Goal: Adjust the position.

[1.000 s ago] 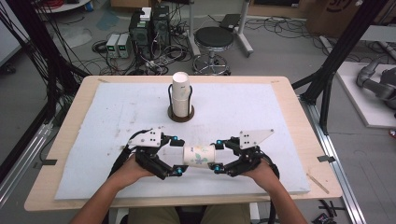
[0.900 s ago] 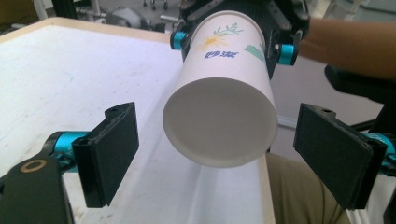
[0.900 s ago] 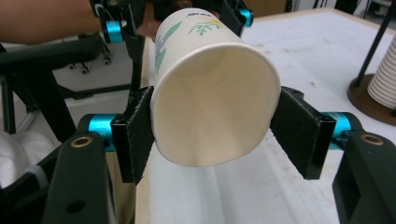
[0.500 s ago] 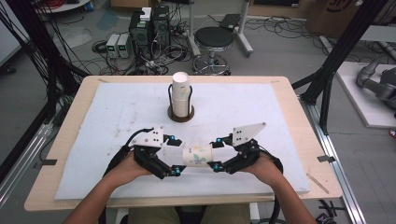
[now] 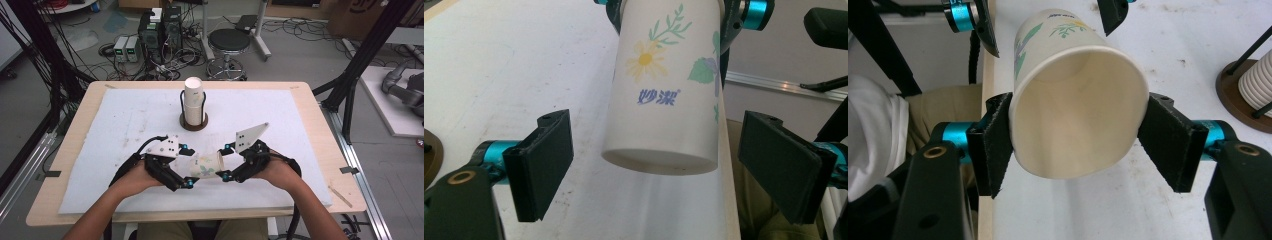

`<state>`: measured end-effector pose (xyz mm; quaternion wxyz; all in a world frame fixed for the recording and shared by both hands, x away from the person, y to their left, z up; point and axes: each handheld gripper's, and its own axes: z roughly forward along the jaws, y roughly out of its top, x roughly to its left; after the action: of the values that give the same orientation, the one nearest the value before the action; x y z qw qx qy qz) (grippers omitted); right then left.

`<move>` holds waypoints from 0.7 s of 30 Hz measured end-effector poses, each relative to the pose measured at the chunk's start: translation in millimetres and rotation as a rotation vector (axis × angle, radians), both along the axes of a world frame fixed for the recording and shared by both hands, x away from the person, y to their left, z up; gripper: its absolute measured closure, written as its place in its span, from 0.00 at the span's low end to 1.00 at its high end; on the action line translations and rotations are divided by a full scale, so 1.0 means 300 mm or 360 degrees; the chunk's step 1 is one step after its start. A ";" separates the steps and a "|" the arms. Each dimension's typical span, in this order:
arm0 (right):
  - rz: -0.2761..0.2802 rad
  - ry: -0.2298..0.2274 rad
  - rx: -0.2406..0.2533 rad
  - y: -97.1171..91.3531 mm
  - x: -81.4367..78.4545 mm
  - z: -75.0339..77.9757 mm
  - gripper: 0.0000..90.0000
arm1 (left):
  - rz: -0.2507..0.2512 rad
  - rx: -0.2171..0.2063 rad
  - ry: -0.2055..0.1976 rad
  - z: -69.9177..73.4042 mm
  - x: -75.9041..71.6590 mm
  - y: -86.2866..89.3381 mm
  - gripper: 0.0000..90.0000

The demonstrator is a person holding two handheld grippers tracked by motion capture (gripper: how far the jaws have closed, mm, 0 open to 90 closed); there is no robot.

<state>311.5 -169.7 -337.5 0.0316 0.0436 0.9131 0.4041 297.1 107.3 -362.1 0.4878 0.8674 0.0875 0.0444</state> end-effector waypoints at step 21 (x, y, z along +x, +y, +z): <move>0.0068 -0.0052 -0.0340 0.109 0.014 0.040 0.37 | -0.0047 0.0203 -0.0042 0.014 0.007 -0.052 0.19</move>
<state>315.8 -137.1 -325.6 0.0423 0.0138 0.9511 0.3057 299.3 91.7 -357.9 0.4333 0.8972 0.0652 0.0542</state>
